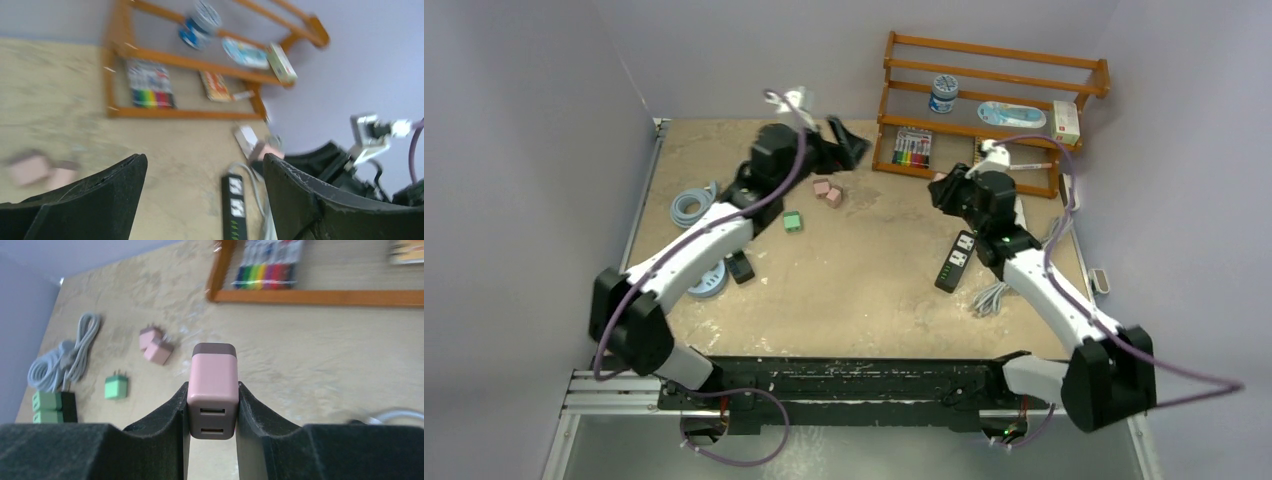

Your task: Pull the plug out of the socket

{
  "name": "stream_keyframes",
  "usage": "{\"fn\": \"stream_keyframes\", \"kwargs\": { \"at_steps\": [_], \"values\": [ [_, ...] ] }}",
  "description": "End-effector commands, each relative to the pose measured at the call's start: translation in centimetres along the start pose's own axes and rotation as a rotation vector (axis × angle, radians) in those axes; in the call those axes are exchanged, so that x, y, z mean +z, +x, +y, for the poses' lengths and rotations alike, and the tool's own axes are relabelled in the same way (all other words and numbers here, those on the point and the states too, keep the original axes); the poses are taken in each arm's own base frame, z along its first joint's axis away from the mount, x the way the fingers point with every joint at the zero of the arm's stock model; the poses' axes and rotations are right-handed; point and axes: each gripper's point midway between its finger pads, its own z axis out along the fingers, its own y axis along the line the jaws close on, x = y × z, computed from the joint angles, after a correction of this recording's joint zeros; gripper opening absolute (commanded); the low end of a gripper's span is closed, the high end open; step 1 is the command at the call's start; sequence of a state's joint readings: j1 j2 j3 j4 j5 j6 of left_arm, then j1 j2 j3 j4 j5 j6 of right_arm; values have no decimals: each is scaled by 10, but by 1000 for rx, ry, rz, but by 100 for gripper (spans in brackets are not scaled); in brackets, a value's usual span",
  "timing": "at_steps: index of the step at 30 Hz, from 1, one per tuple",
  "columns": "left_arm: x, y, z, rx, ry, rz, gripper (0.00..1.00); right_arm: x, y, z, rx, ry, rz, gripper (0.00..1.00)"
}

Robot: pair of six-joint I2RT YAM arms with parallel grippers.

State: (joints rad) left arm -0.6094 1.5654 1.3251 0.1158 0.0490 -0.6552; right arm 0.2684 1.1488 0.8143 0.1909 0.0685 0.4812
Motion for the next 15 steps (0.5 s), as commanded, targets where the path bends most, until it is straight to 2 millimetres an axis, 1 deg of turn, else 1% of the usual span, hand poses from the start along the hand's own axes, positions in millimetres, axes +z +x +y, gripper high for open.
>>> {"fn": "stream_keyframes", "kwargs": {
  "at_steps": [1, 3, 4, 5, 7, 9, 11, 12, 15],
  "values": [
    [-49, -28, 112, -24, -256, -32, 86, 26, -17, 81, -34, -210, -64, 0],
    [-74, -42, 146, -76, -316, -65, 86, 49, -6, 105, -60, -242, -29, 0],
    [-88, -45, 164, -97, -361, -67, 86, 62, -2, 116, -65, -267, -5, 0],
    [-101, -48, 180, -111, -405, -71, 86, 77, 7, 125, -63, -289, 30, 0],
    [-123, -49, 207, -132, -476, -60, 86, 104, 24, 142, -53, -349, 104, 0],
    [-143, -46, 229, -159, -524, -42, 86, 131, 37, 153, -35, -377, 157, 0],
    [-161, -45, 246, -179, -569, -34, 86, 154, 53, 158, -32, -381, 215, 0],
    [-168, -44, 252, -175, -597, -31, 85, 164, 63, 157, -30, -374, 241, 0],
    [-184, -43, 259, -143, -665, -33, 86, 177, 77, 153, -16, -359, 269, 0]
  ]
}}
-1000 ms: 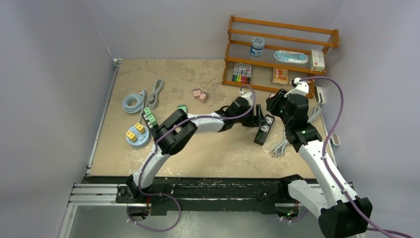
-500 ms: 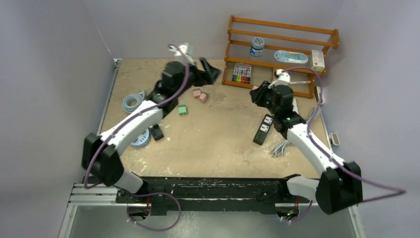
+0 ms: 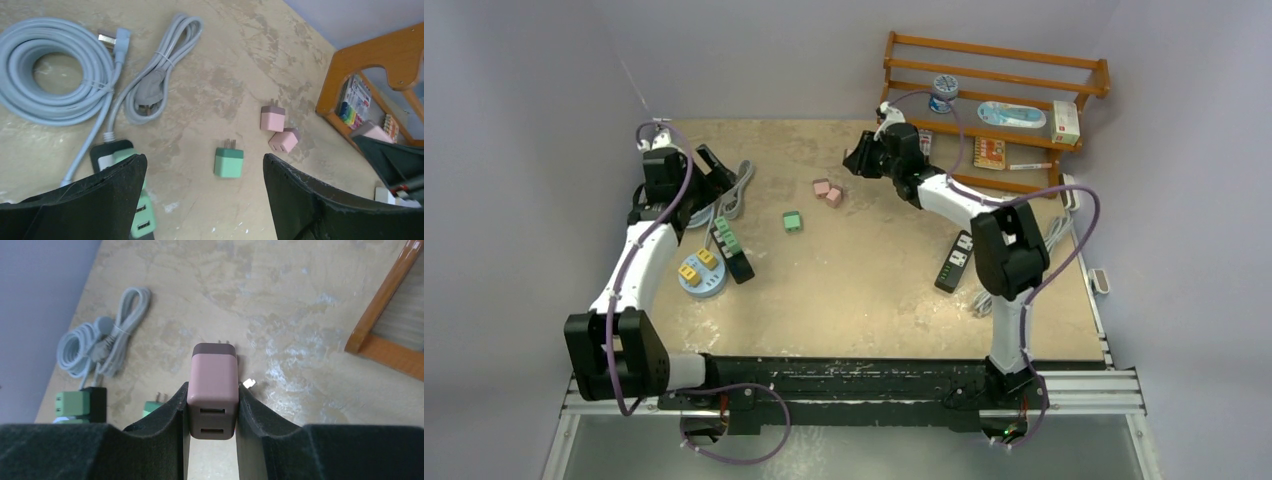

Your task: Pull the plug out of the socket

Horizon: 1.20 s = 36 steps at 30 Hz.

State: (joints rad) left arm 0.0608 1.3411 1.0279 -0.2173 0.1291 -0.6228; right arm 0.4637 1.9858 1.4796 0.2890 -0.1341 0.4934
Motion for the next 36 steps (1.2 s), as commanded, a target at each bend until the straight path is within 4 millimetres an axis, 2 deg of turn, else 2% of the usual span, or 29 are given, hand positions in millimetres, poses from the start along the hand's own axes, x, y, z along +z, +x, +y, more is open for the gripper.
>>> {"fn": "stream_keyframes", "kwargs": {
  "at_steps": [1, 5, 9, 12, 17, 23, 26, 34, 36],
  "values": [
    [-28, -13, 2, 67, -7, -51, 86, 9, -2, 10, 30, -53, 23, 0],
    [-23, -1, 19, 67, -42, -31, 86, 14, 27, 3, 51, -62, 103, 0],
    [-17, 5, 27, 60, -52, -17, 85, 18, 53, -5, 69, -65, 171, 0],
    [-14, 4, 30, 50, -57, -26, 84, 21, 67, -8, 80, -77, 202, 0],
    [-7, 3, 26, 45, -34, -21, 83, 36, 76, -11, 91, -86, 233, 0],
    [-3, -1, 23, 45, -23, -22, 81, 59, 90, -11, 134, -117, 308, 15],
    [-3, -5, 21, 47, -19, -28, 80, 66, 88, -12, 141, -106, 310, 41],
    [-1, -13, 13, 43, 6, -39, 79, 62, 73, -20, 91, -39, 276, 69],
    [-1, -12, 12, 39, 10, -37, 79, 60, 67, -20, 74, -27, 263, 70]
  ]
}}
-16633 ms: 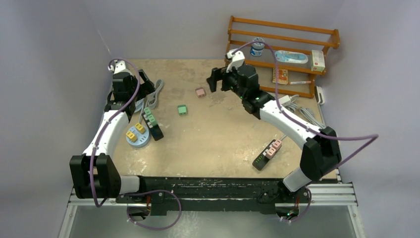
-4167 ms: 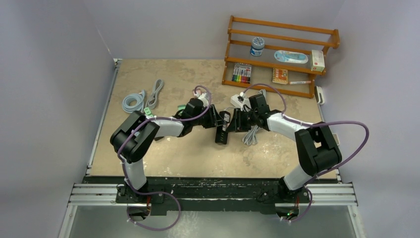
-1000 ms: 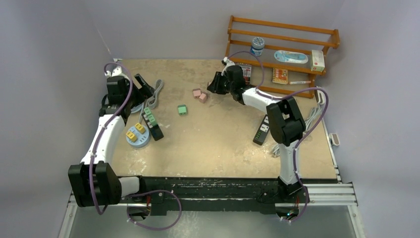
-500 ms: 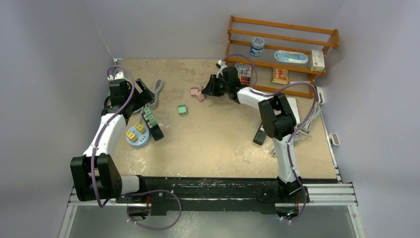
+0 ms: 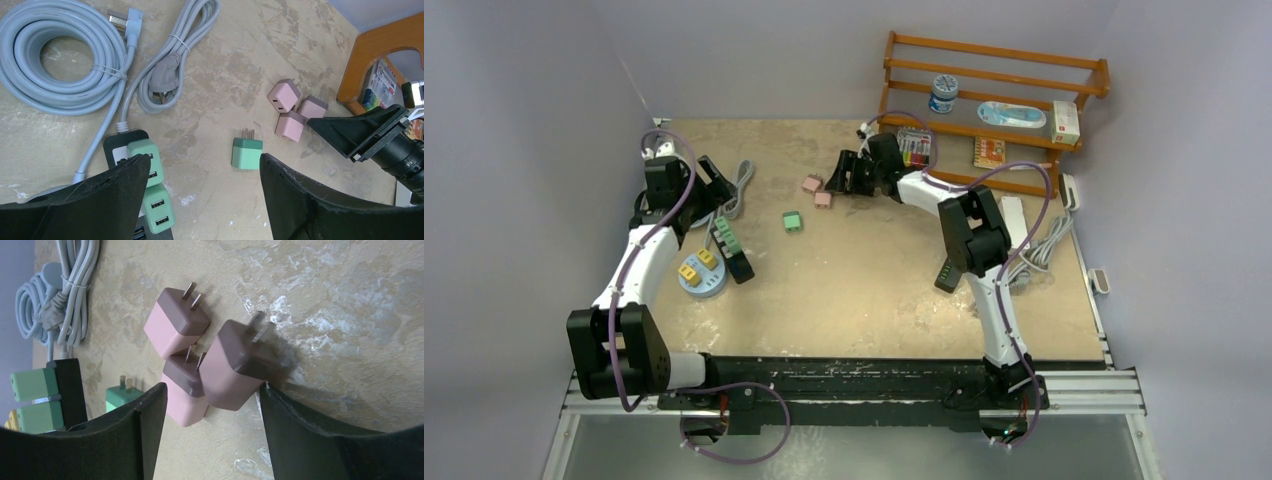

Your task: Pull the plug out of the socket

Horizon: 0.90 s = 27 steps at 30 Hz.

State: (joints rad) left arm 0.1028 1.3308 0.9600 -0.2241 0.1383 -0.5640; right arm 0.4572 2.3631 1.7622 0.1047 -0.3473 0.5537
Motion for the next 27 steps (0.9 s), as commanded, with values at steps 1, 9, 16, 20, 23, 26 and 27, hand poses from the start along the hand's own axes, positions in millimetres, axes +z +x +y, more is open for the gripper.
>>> {"fn": "stream_keyframes", "kwargs": {
  "at_steps": [1, 9, 16, 20, 23, 26, 27],
  "values": [
    [-3, -30, -19, 10, 64, -77, 79, -24, -38, 17, -61, 25, -85, 70],
    [-4, -32, -18, 18, 54, -82, 79, -57, -77, 72, -317, 58, -250, 72],
    [2, -36, 9, -46, -1, -86, 82, -56, -25, 190, -685, -214, -205, 74],
    [15, -33, 35, -190, 1, -49, 81, -47, 34, 234, -787, -329, -98, 78],
    [14, -36, 46, -244, -8, -63, 81, -40, 55, 244, -777, -350, -65, 79],
    [10, -42, 56, -242, -60, -92, 81, -33, 75, 250, -800, -376, -12, 80],
    [9, -42, 57, -242, -69, -95, 81, -31, 80, 253, -810, -384, -1, 83]
  ]
}}
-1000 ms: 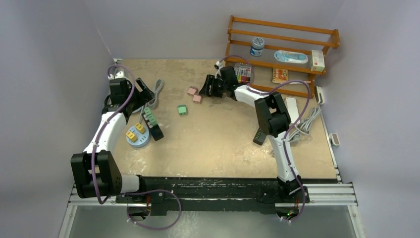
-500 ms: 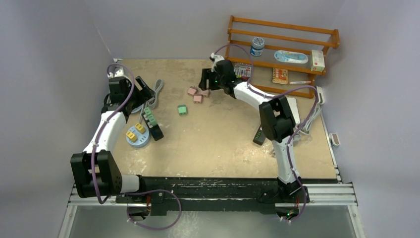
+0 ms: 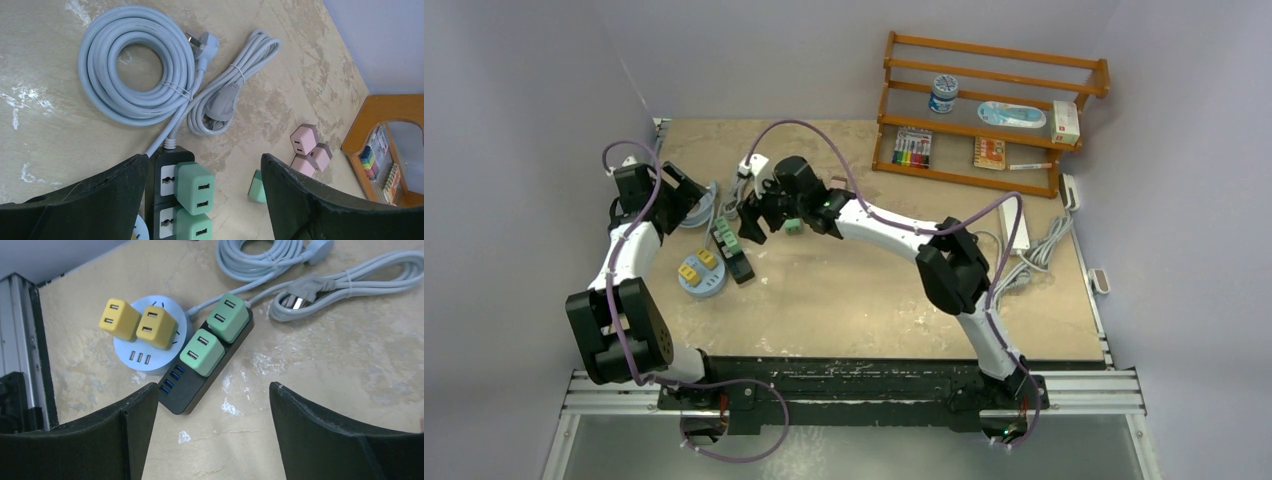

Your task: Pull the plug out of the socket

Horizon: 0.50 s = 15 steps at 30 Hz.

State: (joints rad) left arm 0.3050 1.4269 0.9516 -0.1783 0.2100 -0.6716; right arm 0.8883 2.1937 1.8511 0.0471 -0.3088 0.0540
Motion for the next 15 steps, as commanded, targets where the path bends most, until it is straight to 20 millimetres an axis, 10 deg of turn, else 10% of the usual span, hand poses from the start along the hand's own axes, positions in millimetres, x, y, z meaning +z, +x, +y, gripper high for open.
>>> {"fn": "stream_keyframes", "kwargs": {
  "at_steps": [1, 9, 15],
  "values": [
    [-9, -20, -11, -12, 27, -79, 81, 8, -1, 1, -48, -36, 19, 84],
    [-13, -24, -5, -1, -18, -102, 80, 46, 27, 3, -36, 1, 87, 86],
    [-10, -18, -14, -57, 40, -82, 80, 54, 12, 16, -22, -40, 23, 88]
  ]
}}
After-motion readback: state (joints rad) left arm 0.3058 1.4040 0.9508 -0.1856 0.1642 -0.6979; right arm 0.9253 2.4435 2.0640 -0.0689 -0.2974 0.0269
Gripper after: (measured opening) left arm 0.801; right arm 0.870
